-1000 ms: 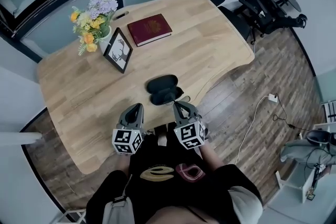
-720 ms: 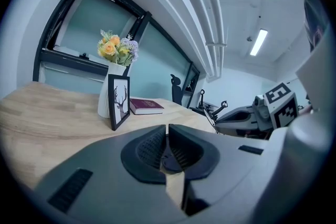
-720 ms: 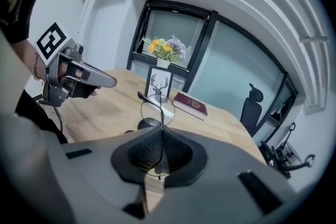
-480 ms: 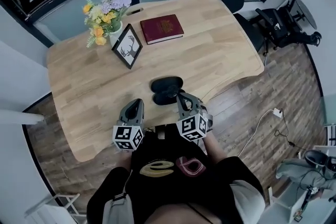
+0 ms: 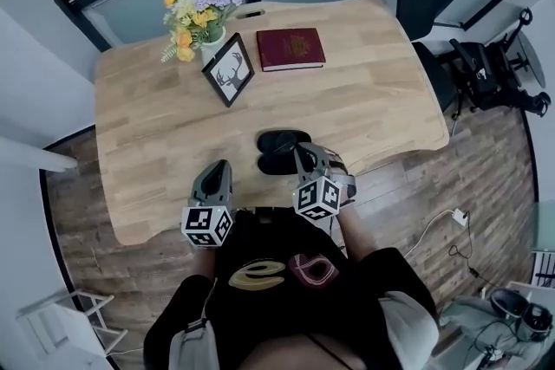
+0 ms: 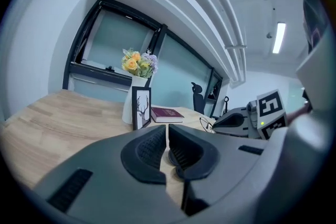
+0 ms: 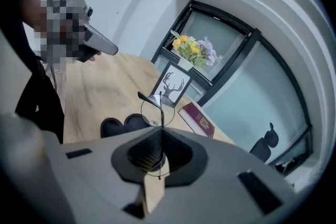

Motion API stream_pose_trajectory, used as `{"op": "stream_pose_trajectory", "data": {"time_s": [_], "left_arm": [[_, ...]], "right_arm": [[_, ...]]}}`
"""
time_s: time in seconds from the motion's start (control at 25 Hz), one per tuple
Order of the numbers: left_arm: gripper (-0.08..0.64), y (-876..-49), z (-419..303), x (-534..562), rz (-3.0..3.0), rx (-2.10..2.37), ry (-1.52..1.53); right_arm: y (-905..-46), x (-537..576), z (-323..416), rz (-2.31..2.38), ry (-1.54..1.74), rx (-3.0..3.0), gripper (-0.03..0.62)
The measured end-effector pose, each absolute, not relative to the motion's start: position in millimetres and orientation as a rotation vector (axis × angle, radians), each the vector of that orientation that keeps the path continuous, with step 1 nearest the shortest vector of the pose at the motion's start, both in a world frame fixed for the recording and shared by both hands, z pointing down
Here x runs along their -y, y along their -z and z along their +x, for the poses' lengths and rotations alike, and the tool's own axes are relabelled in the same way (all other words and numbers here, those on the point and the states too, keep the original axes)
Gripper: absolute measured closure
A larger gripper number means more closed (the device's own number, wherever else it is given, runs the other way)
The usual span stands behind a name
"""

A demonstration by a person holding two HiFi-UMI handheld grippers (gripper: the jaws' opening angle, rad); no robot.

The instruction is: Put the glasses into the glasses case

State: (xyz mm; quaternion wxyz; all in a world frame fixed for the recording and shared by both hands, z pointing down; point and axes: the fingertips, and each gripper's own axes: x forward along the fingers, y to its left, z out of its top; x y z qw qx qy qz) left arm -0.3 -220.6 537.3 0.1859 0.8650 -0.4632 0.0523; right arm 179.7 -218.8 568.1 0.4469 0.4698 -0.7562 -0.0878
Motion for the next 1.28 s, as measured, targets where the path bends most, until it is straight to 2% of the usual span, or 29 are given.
{"op": "stream_pose_trajectory", "data": {"time_s": [1.28], "left_arm": [[0.532, -539, -68, 206, 2.162, 1.72, -0.117]], "right_arm": [[-671, 262, 162, 0.681, 0.344, 1.734, 0.577]]}}
